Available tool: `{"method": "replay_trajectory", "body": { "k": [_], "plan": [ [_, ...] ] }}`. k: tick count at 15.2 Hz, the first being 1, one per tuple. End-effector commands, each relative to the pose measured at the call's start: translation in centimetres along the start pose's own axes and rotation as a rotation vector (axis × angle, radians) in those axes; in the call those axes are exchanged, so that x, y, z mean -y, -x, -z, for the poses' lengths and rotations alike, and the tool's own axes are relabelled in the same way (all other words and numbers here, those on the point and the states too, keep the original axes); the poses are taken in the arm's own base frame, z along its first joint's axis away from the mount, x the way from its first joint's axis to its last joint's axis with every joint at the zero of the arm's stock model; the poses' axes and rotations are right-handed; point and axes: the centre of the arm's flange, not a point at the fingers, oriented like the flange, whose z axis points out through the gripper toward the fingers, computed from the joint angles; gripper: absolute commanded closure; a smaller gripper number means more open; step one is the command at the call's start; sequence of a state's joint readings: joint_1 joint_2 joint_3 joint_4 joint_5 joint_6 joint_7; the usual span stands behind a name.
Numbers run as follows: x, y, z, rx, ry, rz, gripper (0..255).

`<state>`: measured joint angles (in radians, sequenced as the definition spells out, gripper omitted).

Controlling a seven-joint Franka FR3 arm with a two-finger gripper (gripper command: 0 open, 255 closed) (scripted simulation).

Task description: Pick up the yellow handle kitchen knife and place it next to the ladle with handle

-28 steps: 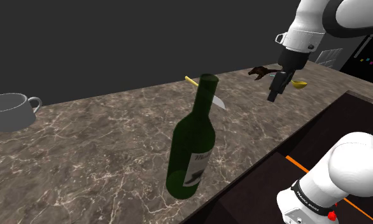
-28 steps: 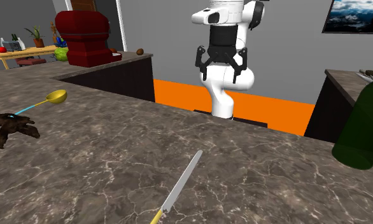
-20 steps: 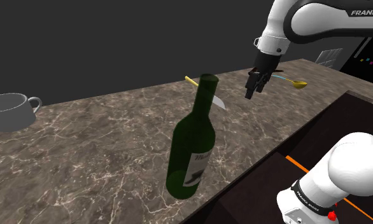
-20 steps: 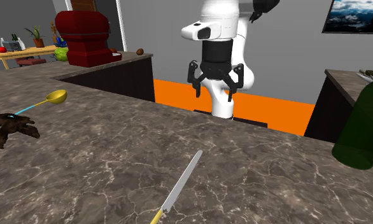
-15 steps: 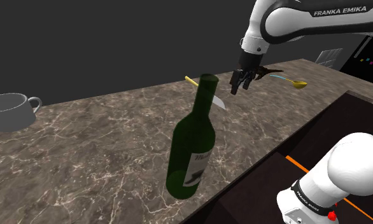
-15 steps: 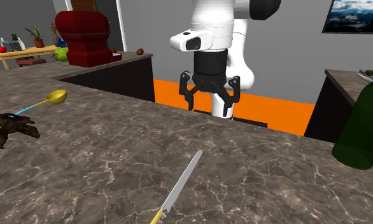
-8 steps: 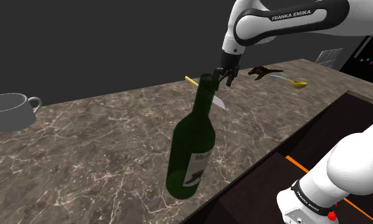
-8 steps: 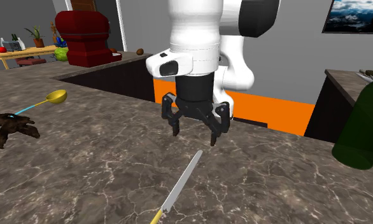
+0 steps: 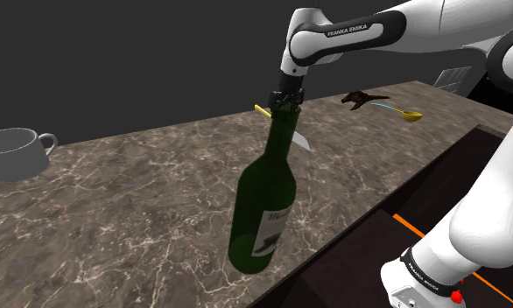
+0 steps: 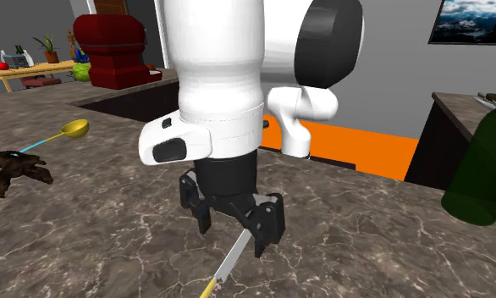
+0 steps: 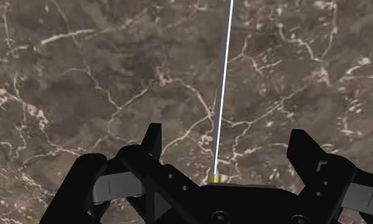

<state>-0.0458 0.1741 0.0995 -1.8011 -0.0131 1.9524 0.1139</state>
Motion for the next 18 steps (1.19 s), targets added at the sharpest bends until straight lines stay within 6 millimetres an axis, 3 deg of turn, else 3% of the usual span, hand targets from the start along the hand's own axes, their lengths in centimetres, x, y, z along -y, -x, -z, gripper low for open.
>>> {"method": "replay_trajectory", "body": {
  "k": [1, 8, 15, 16, 18],
  "plan": [
    [-0.2, -0.9, -0.8, -0.002, 0.0, -0.005, 0],
    [-0.2, -0.9, -4.3, -0.002, 0.0, -0.005, 0],
    [-0.2, -0.9, -4.3, -0.002, 0.0, -0.005, 0],
    [-0.2, -0.9, -4.3, -0.002, 0.0, -0.005, 255],
    [-0.2, -0.9, -4.3, -0.002, 0.0, -0.005, 255]
  ]
}}
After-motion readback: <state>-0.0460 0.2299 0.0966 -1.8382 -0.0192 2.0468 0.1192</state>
